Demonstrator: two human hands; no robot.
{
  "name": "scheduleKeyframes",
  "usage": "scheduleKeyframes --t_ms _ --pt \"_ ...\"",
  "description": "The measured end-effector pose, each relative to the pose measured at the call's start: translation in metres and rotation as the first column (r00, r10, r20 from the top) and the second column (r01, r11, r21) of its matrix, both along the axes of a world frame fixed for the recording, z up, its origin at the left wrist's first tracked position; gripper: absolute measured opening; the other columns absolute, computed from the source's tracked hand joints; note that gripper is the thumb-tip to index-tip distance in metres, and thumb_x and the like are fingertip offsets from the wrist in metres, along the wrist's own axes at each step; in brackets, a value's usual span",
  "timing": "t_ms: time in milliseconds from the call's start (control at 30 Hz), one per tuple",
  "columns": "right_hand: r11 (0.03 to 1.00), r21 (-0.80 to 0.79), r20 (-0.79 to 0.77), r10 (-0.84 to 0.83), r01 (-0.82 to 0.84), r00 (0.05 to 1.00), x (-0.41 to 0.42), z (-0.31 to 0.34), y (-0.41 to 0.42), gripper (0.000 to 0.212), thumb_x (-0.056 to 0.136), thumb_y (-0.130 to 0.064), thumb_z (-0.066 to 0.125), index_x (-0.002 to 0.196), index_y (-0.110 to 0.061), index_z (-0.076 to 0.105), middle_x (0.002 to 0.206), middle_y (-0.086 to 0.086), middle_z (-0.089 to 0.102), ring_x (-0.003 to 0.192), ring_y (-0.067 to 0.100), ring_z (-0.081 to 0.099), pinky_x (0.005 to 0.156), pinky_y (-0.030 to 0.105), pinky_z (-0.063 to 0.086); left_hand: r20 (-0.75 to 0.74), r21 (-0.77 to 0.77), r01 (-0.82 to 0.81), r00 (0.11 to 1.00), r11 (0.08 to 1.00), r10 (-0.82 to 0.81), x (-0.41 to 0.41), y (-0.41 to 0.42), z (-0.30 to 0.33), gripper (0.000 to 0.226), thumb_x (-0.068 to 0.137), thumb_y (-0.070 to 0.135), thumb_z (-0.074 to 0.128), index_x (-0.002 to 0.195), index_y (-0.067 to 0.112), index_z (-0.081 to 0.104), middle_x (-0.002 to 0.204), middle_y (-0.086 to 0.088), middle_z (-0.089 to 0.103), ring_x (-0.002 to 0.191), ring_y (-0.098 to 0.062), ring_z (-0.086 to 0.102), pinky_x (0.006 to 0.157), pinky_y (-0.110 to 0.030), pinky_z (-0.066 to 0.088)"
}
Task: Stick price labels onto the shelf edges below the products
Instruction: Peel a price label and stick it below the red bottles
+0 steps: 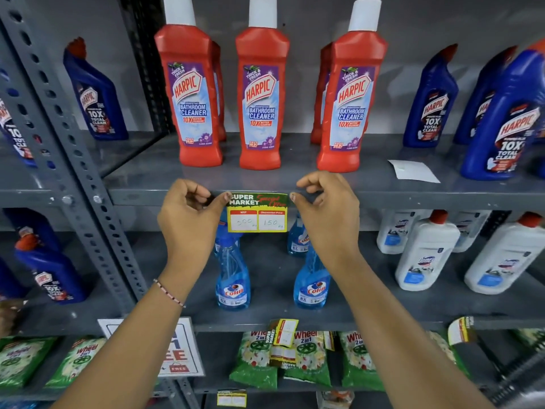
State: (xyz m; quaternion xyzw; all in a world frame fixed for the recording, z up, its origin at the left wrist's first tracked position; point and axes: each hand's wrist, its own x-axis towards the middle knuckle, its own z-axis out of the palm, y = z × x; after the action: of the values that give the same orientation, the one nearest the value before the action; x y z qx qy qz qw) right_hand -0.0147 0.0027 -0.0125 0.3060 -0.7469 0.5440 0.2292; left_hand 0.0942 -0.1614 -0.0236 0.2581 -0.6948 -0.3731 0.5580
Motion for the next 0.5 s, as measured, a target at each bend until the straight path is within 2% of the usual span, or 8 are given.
scheduleKeyframes --t_ms 67,133,200,267,333,367,500 --pt "0.999 -0.032 0.013 0.018 -0.017 1.000 -0.008 0.002 0.016 0.019 0.082 -0.008 0.072 0.088 -0.025 0.068 0.089 -0.014 0.059 0.074 0.001 0.057 0.069 0.020 0.052 -0.034 -0.058 -0.006 0.999 0.998 0.004 -0.001 0.007 0.003 0.022 0.077 0.008 0.077 0.078 0.016 0.057 0.077 0.006 0.056 0.059 -0.003 0.049 0.061 -0.017 0.045" --pt "0.998 -0.065 -0.011 0.004 -0.004 1.000 -0.021 0.007 0.038 0.015 0.083 -0.009 0.070 0.086 -0.023 0.069 0.086 -0.011 0.061 0.070 0.001 0.057 0.067 0.008 0.044 -0.066 -0.117 -0.001 0.998 0.993 -0.007 -0.006 0.019 0.007 0.020 0.079 -0.004 0.066 0.079 0.015 0.059 0.080 0.011 0.054 0.063 0.001 0.051 0.063 -0.010 0.043" --pt "0.997 -0.065 -0.025 -0.052 0.050 0.998 -0.042 0.016 0.067 0.009 0.083 -0.014 0.071 0.085 -0.023 0.070 0.085 -0.007 0.066 0.069 0.004 0.058 0.067 0.008 0.043 -0.069 -0.192 0.049 0.996 0.980 -0.063 -0.014 0.036 0.015 0.019 0.079 -0.008 0.061 0.080 0.010 0.063 0.081 0.007 0.055 0.071 0.001 0.054 0.069 -0.008 0.043" --pt "0.992 0.003 -0.014 -0.123 0.123 0.992 -0.071 0.030 0.100 0.006 0.083 -0.019 0.071 0.087 -0.024 0.072 0.088 -0.003 0.071 0.071 0.007 0.061 0.072 0.017 0.050 -0.028 -0.280 0.142 0.987 0.949 -0.156 -0.028 0.057 0.022 0.019 0.080 -0.009 0.060 0.082 0.009 0.066 0.085 0.005 0.059 0.078 -0.003 0.058 0.075 -0.014 0.046" --pt "0.974 0.139 -0.009 -0.178 0.177 0.984 -0.105 0.044 0.131 0.008 0.085 -0.022 0.070 0.092 -0.022 0.073 0.095 -0.002 0.074 0.081 0.012 0.066 0.077 0.025 0.051 0.059 -0.320 0.278 0.960 0.906 -0.274 -0.046 0.079 0.030 0.023 0.082 -0.007 0.059 0.087 0.014 0.069 0.088 0.006 0.064 0.081 -0.005 0.062 0.079 -0.016 0.049" --pt "0.964 0.201 0.003 -0.177 0.172 0.984 -0.122 0.051 0.143 0.012 0.087 -0.022 0.068 0.097 -0.019 0.074 0.099 -0.001 0.074 0.087 0.013 0.066 0.080 0.025 0.049 0.123 -0.317 0.350 0.937 0.882 -0.327 -0.056 0.091 0.035 0.025 0.083 -0.006 0.059 0.089 0.016 0.070 0.089 0.008 0.067 0.081 -0.001 0.063 0.079 -0.014 0.049" --pt "0.908 0.419 0.119 -0.035 -0.019 0.992 -0.178 0.063 0.162 0.027 0.097 -0.016 0.056 0.122 -0.013 0.065 0.124 0.007 0.068 0.113 0.020 0.062 0.091 0.021 0.040 0.419 -0.259 0.542 0.809 0.800 -0.412 -0.102 0.138 0.047 0.021 0.086 0.002 0.062 0.098 0.016 0.074 0.095 0.005 0.075 0.084 -0.001 0.066 0.085 -0.009 0.049"
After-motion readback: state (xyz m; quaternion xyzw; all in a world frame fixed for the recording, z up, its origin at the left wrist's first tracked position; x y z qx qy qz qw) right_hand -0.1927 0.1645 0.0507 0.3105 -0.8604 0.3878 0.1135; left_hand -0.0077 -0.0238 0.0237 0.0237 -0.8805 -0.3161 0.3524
